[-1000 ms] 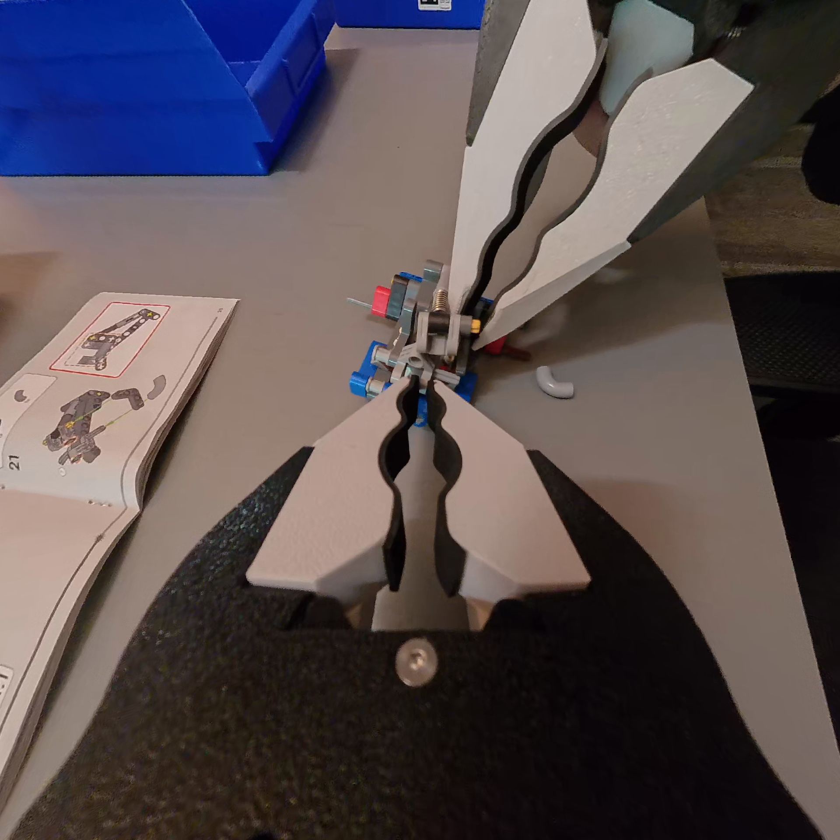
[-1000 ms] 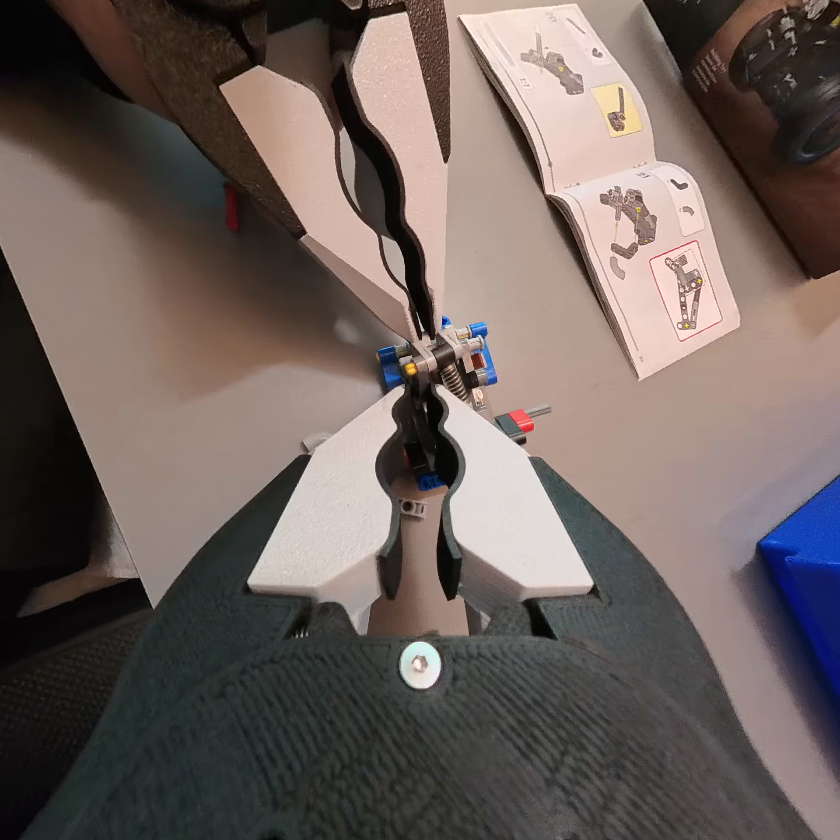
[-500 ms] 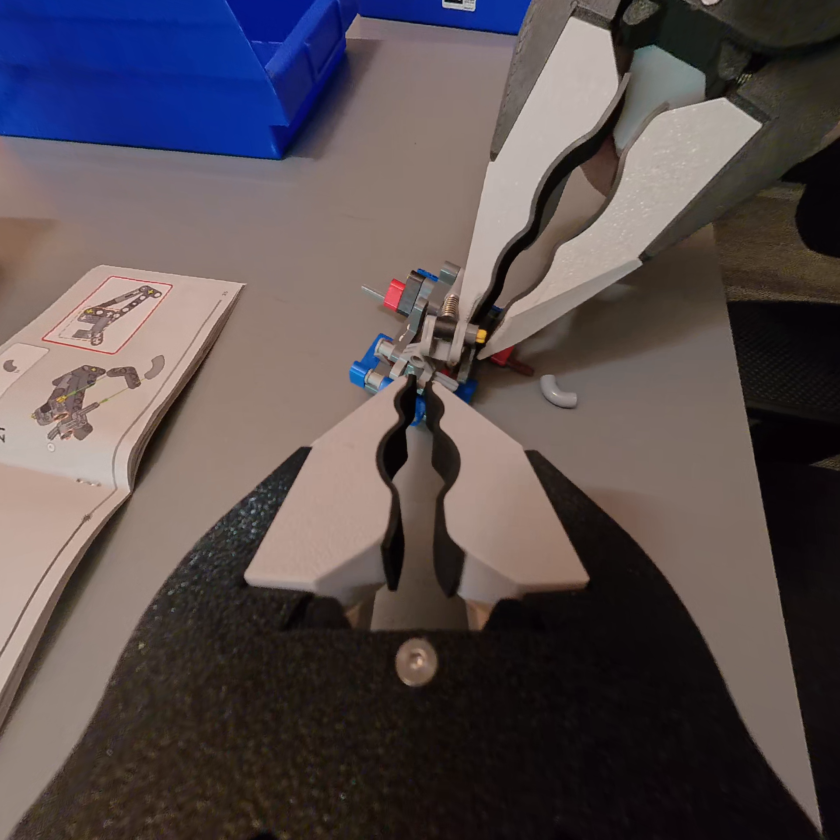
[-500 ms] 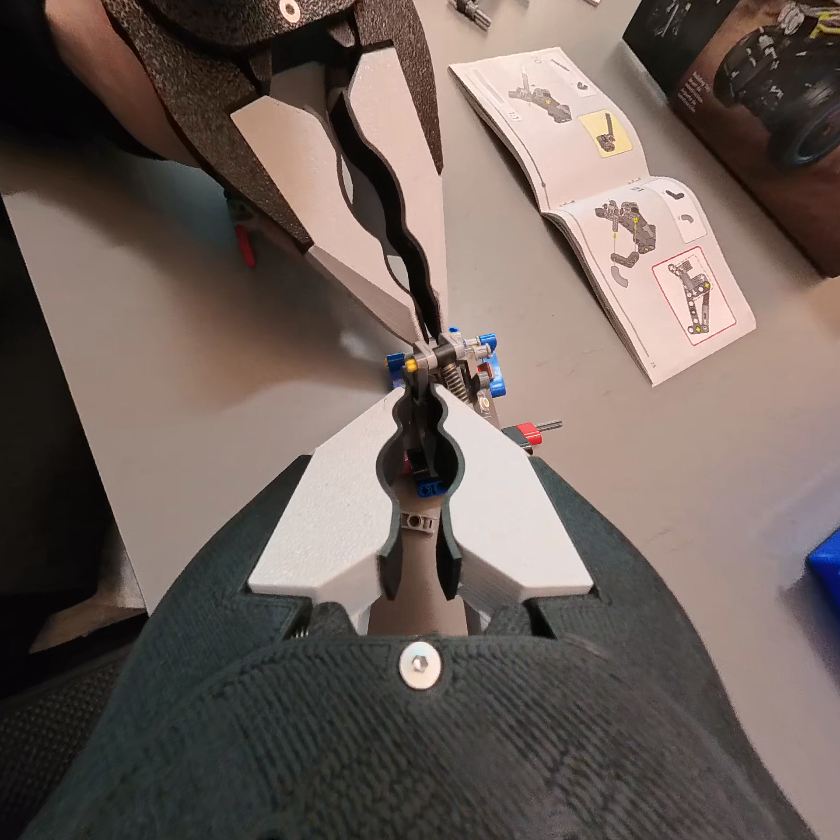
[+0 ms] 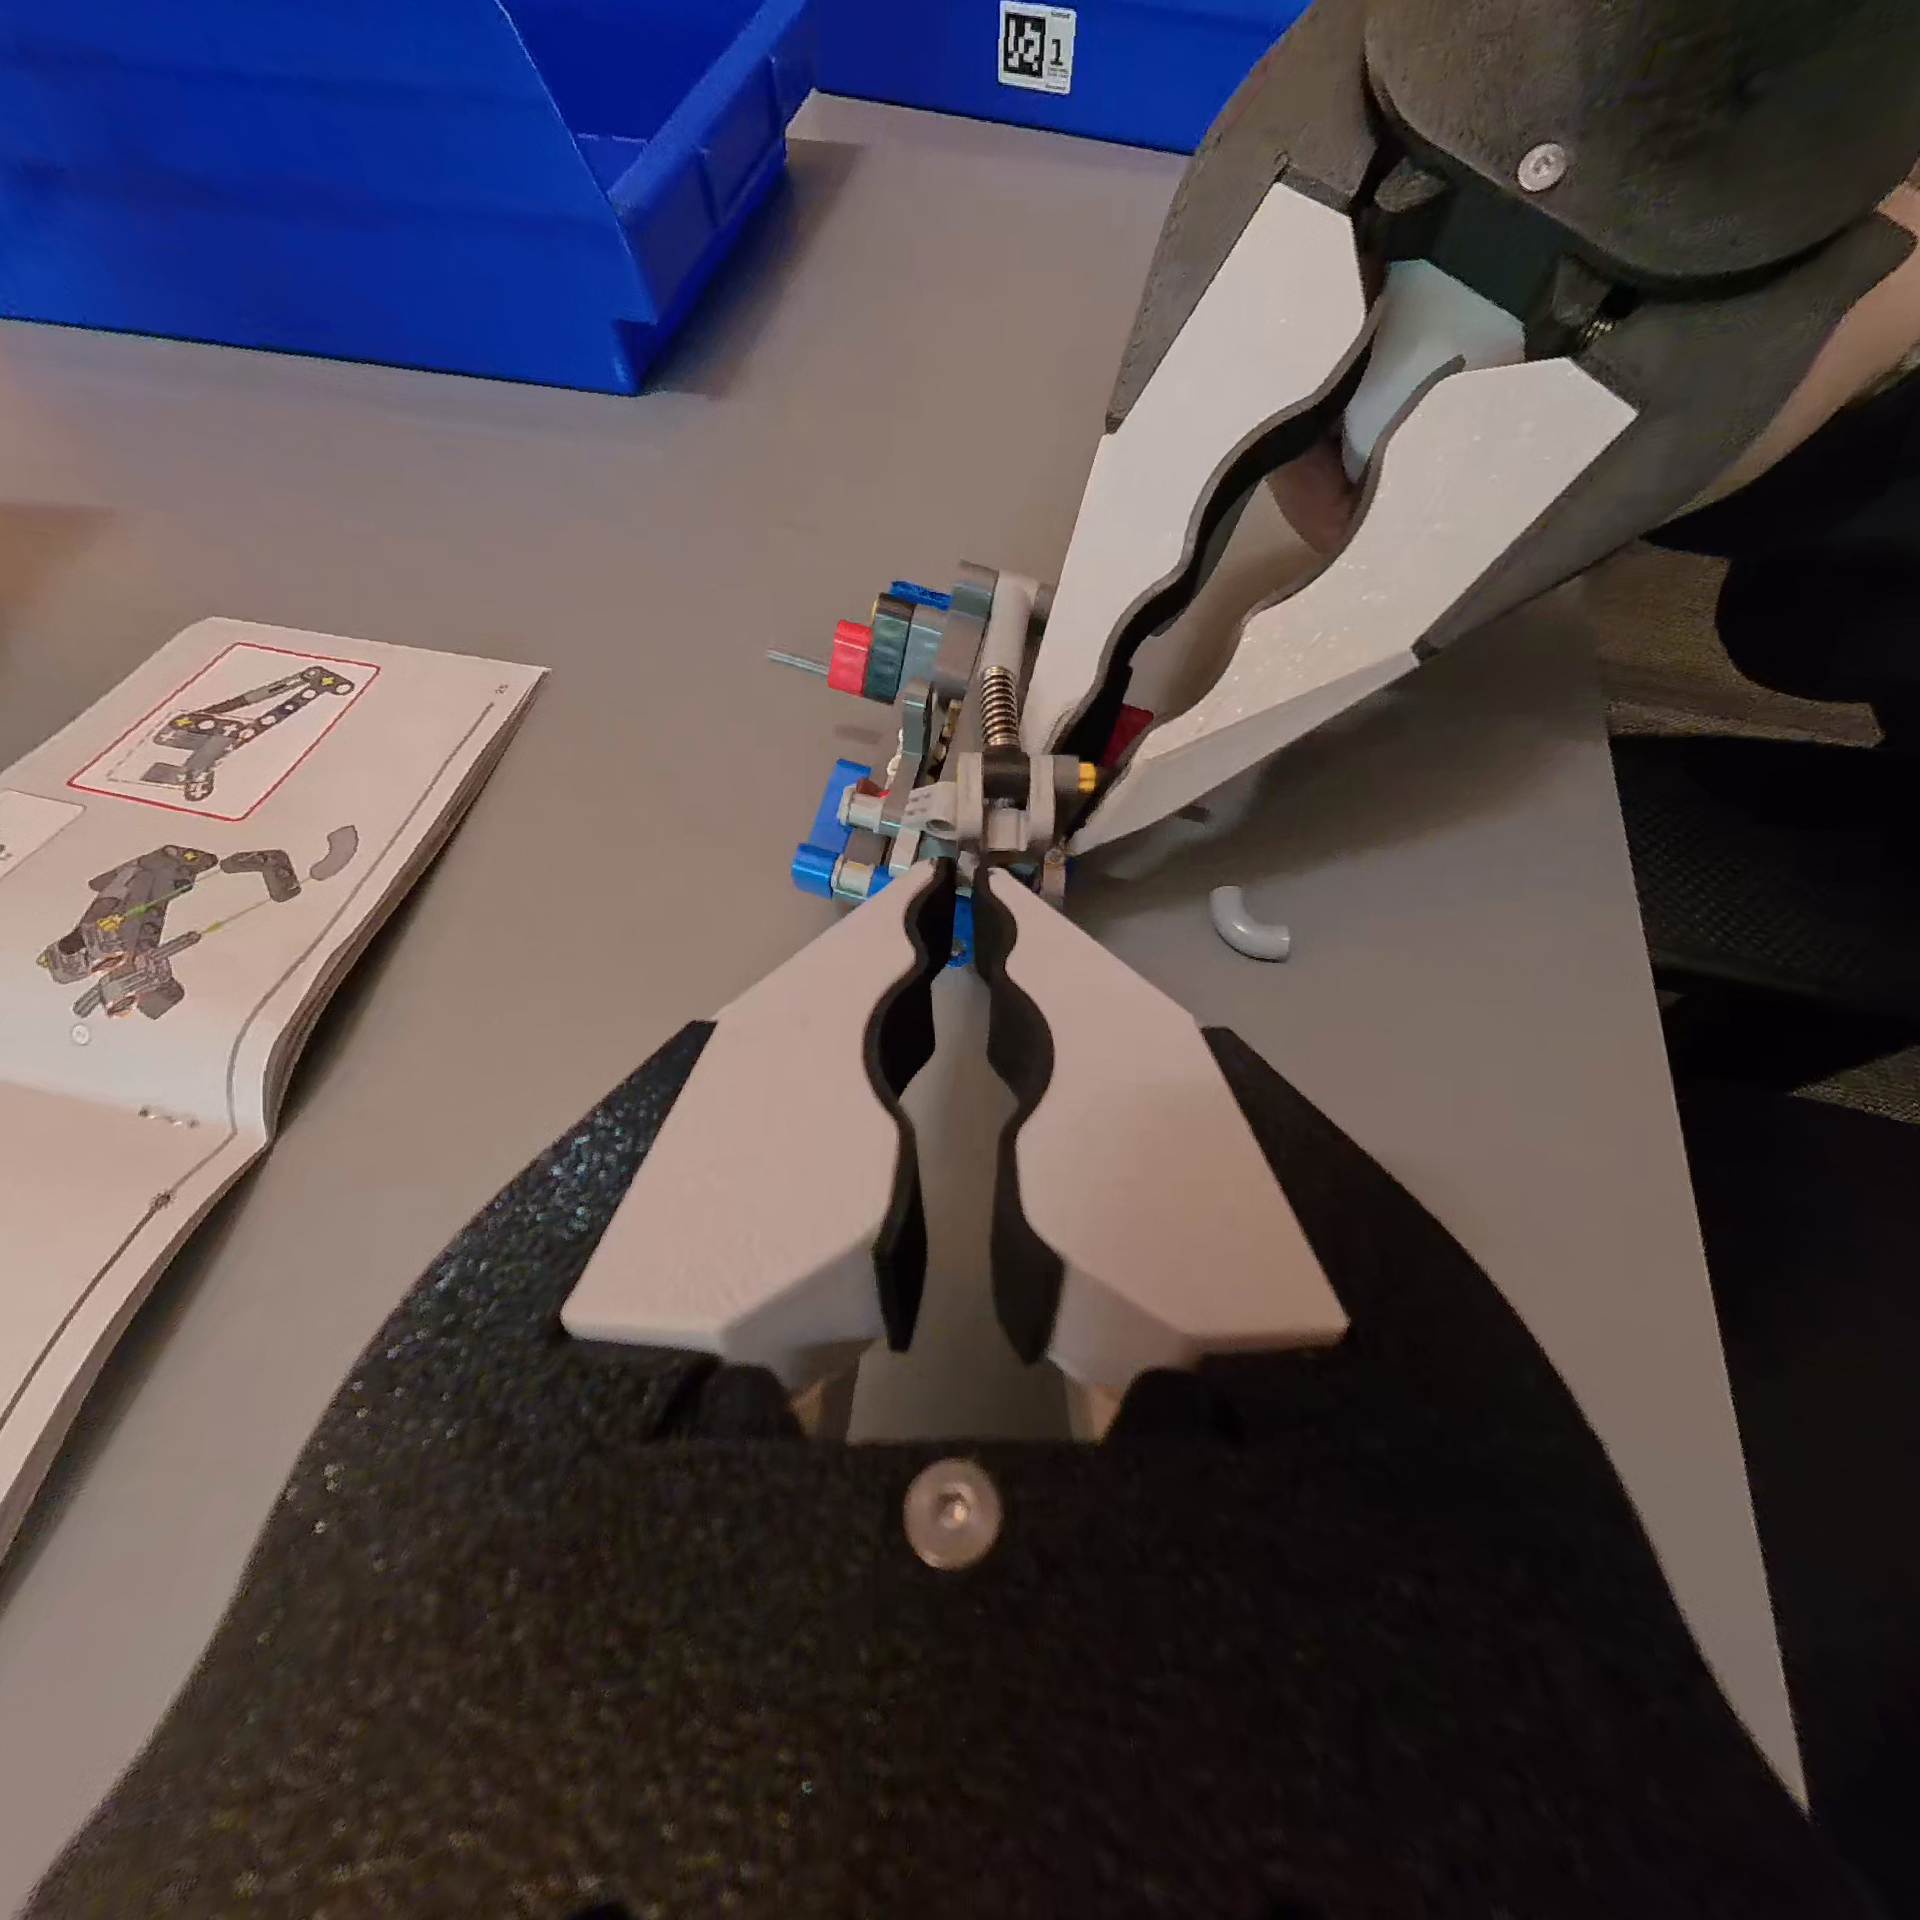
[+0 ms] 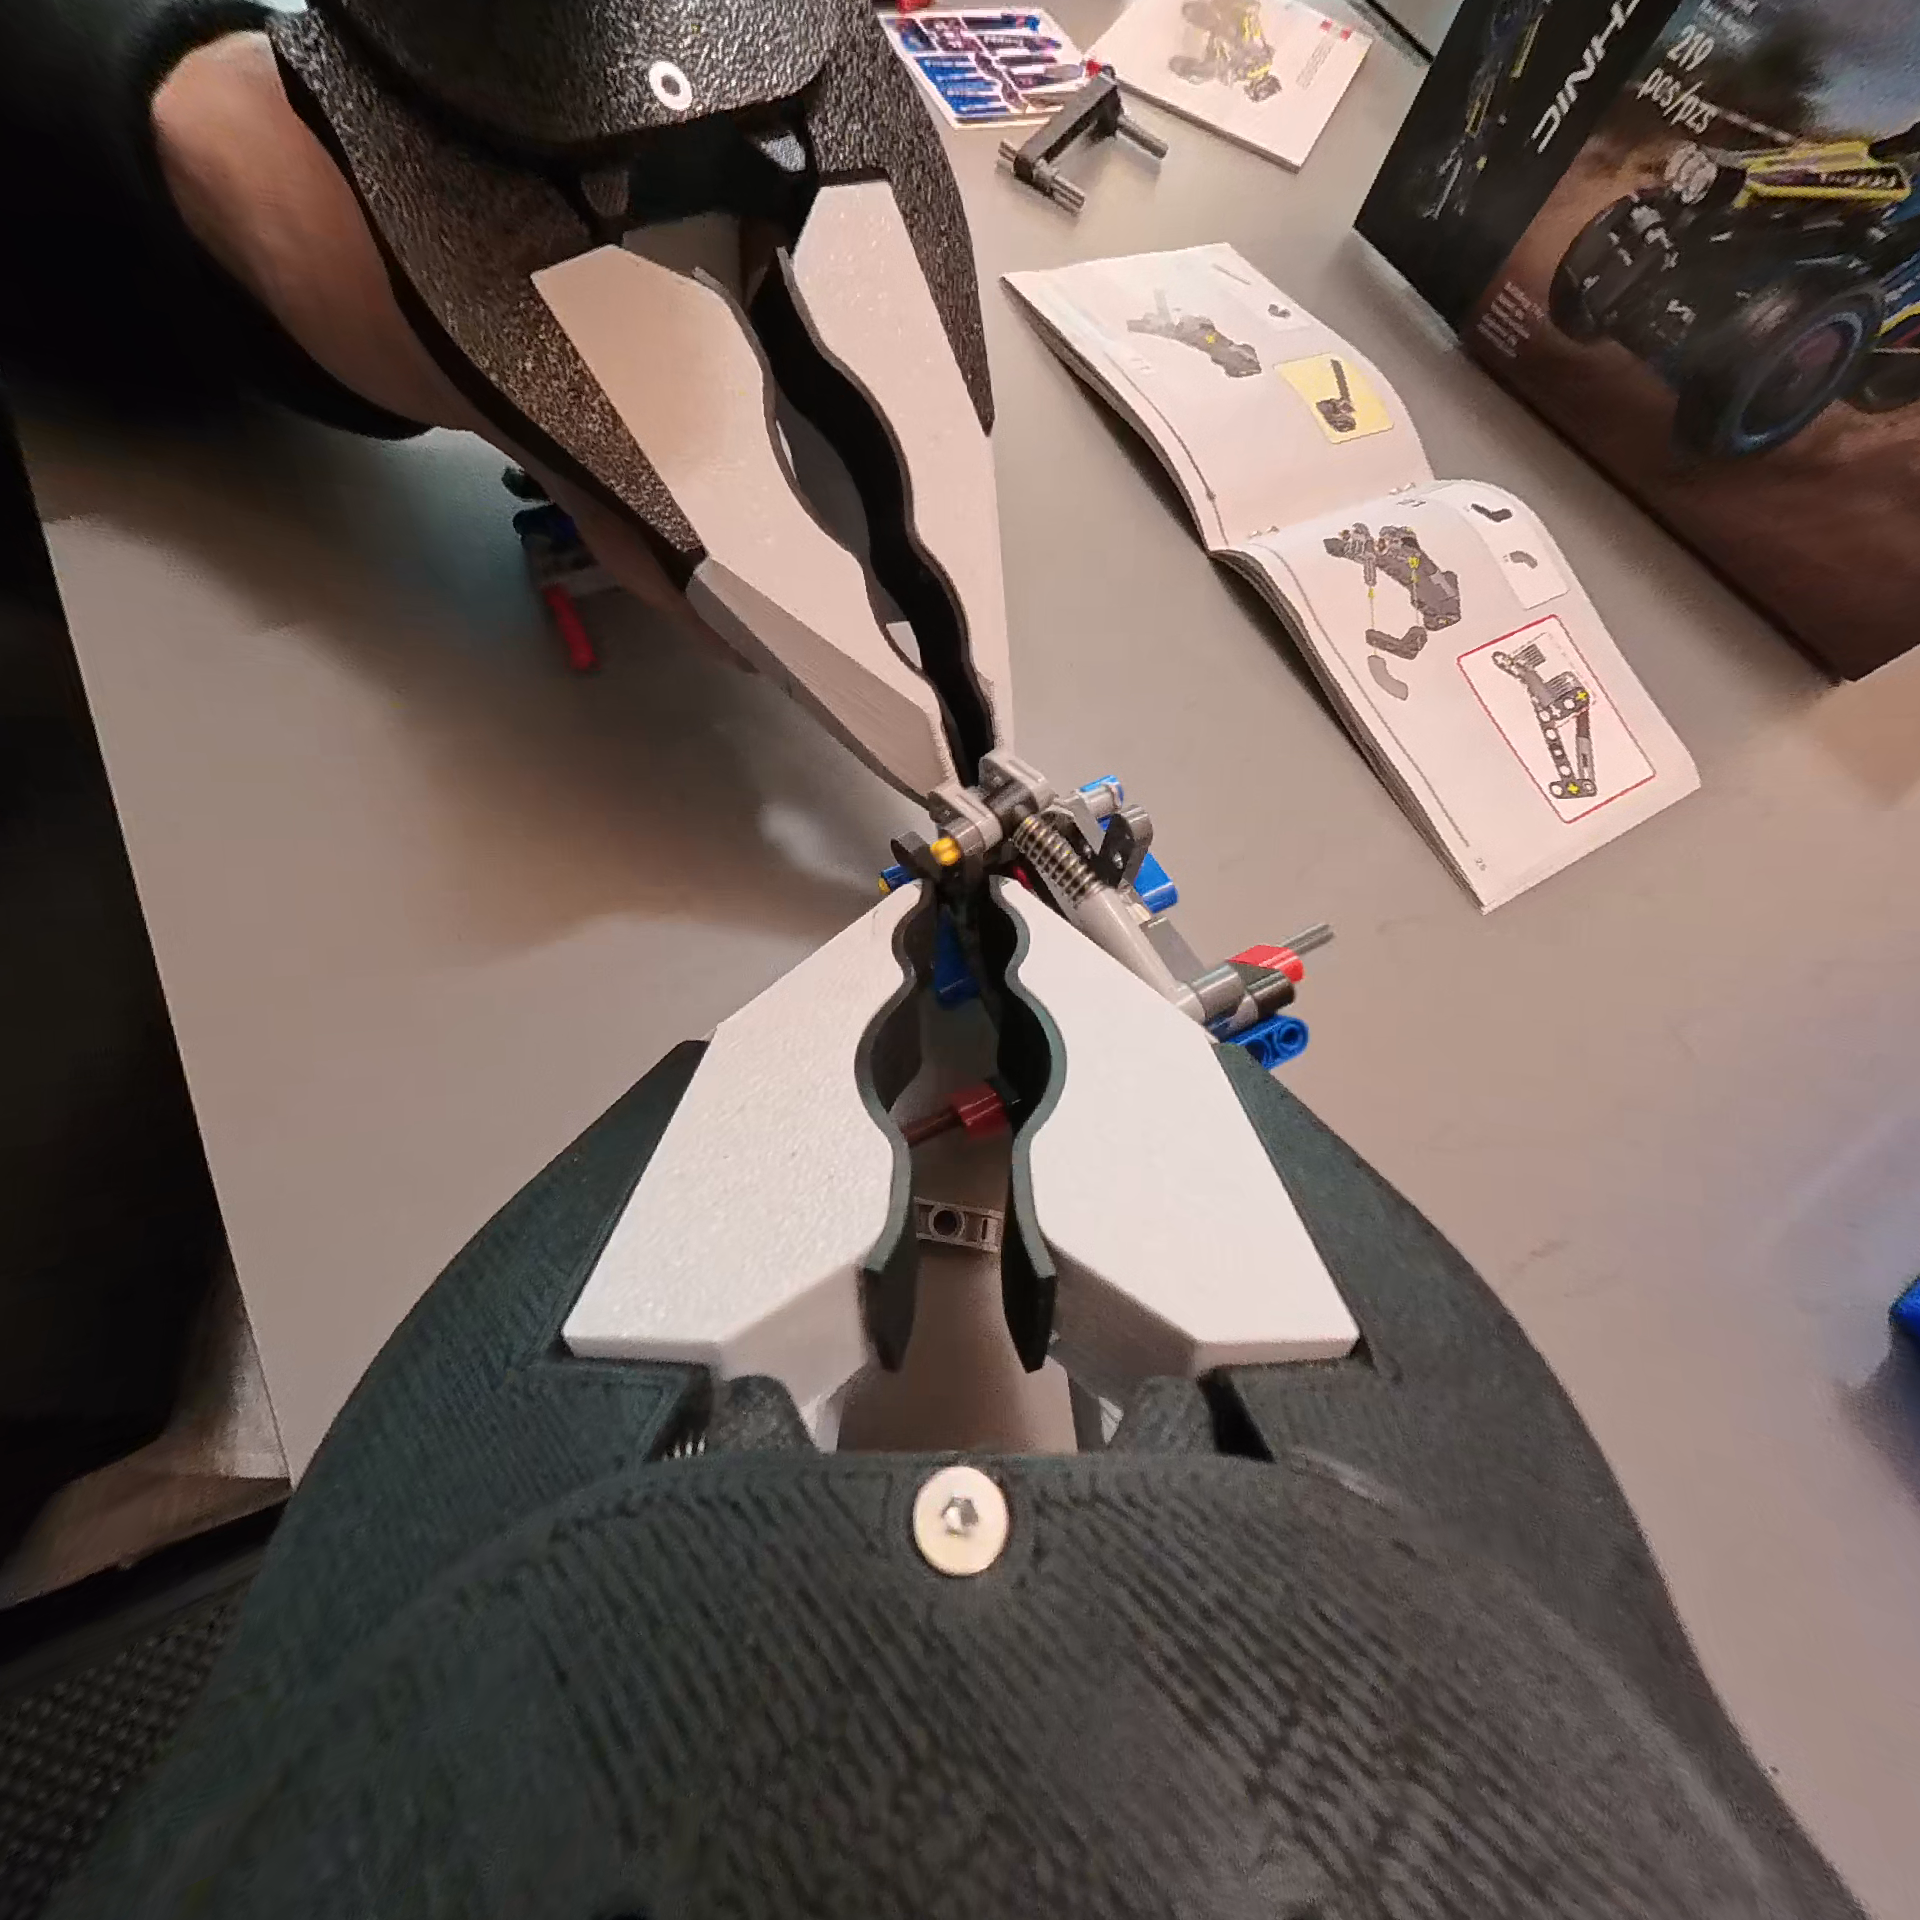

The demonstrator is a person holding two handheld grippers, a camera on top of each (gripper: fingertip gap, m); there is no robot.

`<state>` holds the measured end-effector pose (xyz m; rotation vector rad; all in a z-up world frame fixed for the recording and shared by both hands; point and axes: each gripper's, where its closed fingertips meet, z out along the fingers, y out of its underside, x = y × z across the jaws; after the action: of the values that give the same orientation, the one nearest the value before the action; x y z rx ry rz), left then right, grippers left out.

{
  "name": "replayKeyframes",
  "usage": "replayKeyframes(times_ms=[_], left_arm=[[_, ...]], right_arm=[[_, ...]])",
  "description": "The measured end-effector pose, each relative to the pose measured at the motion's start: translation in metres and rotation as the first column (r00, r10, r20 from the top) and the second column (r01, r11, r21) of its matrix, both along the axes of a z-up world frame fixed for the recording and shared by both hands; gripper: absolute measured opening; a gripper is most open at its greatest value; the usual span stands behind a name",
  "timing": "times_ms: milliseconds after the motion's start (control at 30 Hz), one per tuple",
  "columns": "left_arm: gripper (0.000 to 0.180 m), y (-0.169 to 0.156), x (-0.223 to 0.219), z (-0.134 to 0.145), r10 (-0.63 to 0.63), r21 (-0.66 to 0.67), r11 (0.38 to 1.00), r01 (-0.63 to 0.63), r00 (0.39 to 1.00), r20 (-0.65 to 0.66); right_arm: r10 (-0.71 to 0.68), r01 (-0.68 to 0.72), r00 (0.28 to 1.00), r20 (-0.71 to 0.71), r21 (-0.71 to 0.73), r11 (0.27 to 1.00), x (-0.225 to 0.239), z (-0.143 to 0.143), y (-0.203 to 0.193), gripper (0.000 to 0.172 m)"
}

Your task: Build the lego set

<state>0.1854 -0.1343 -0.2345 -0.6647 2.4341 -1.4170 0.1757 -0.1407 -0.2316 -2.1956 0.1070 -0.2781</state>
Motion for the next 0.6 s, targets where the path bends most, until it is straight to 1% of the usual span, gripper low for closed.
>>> replayKeyframes(times_ms=[33, 167, 333, 433, 500, 600], left_arm=[[0.000, 0.0004, -0.0001, -0.0010, 0.000, 0.004, 1.000, 0.000, 1.000, -0.005], [0.000, 0.0012, -0.0006, 0.0003, 0.003, -0.009, 1.000, -0.003, 1.000, -0.011], [0.000, 0.0032, 0.0008, -0.0001, 0.021, -0.019, 1.000, -0.022, 0.999, -0.024], [0.000, 0.0053, 0.0000, -0.0024, 0.019, -0.005, 1.000, -0.019, 0.999, -0.030], [0.000, 0.0059, 0.0001, -0.0005, 0.022, -0.024, 0.999, -0.023, 0.999, -0.041], [0.000, 0.0048, -0.0005, -0.0023, 0.019, -0.009, 1.000, -0.019, 0.999, -0.037]], right_arm=[[0.005, -0.004, 1.000, 0.005, -0.006, 1.000, -0.0002, -0.0008, 0.0002, 0.005], [0.021, -0.021, 0.999, 0.029, -0.018, 1.000, -0.0011, 0.0009, 0.0009, 0.005], [-0.007, 0.012, 0.998, 0.070, -0.063, 0.998, 0.0011, 0.0021, 0.0025, 0.005], [-0.010, 0.011, 1.000, 0.017, -0.042, 0.999, -0.0007, 0.0001, 0.0023, 0.005], [-0.026, 0.026, 1.000, 0.010, -0.015, 1.000, 0.0018, 0.0004, -0.0004, 0.005], [-0.026, 0.026, 1.000, -0.014, -0.015, 1.000, -0.0009, -0.0009, -0.0005, 0.004]])
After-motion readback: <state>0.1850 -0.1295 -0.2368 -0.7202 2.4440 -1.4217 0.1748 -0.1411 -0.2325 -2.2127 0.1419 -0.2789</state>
